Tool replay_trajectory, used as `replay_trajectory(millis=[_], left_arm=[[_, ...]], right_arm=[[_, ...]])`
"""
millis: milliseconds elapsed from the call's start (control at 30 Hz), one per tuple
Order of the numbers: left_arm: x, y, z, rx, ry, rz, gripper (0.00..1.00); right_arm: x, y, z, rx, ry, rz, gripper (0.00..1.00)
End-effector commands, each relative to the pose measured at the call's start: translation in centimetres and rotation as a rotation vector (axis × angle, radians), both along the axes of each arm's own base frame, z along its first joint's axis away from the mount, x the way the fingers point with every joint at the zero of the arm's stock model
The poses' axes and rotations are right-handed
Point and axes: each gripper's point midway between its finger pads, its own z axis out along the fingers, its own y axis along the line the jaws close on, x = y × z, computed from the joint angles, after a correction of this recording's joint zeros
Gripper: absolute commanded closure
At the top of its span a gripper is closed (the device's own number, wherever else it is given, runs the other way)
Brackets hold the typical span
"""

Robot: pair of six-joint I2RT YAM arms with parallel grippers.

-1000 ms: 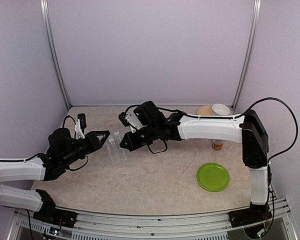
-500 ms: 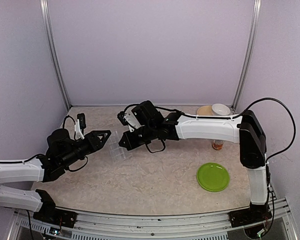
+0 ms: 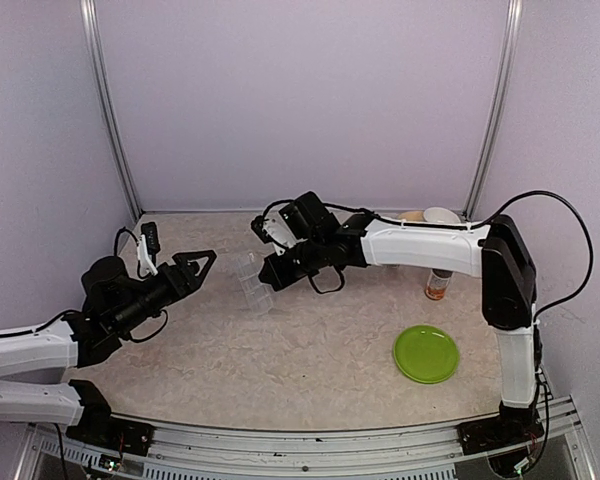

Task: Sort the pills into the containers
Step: Pass from the left arm to the right, then place the pill container at the center of the board.

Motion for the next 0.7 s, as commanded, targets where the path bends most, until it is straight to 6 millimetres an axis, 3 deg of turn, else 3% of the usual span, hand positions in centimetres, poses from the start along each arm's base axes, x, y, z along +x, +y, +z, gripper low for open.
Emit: replay_trajectory(millis=[0,167,433,667], left_arm=[[0.2,1.4,-0.4,0.026,0.001,0.056,0.12],[0.2,1.8,-0.5,0.027,0.007,0.068,0.1],[0.1,2.1,-1.0,0.034,0.016,0.075,0.09],[0.3,2.0,-1.2,0.04,0.021,0.074,0.08]], right_arm=[[1.1,-2.5,2.6,-0.052,-0.12,0.013,1.0],[2.8,-5.4,2.9,-0.144,-0.22,0.001,1.0],[6.5,-10.5,1.3,-0.405,-0.378,-0.001,1.0],[6.7,-11.1,-0.5,-0.559,-0.487,0.165,1.0]])
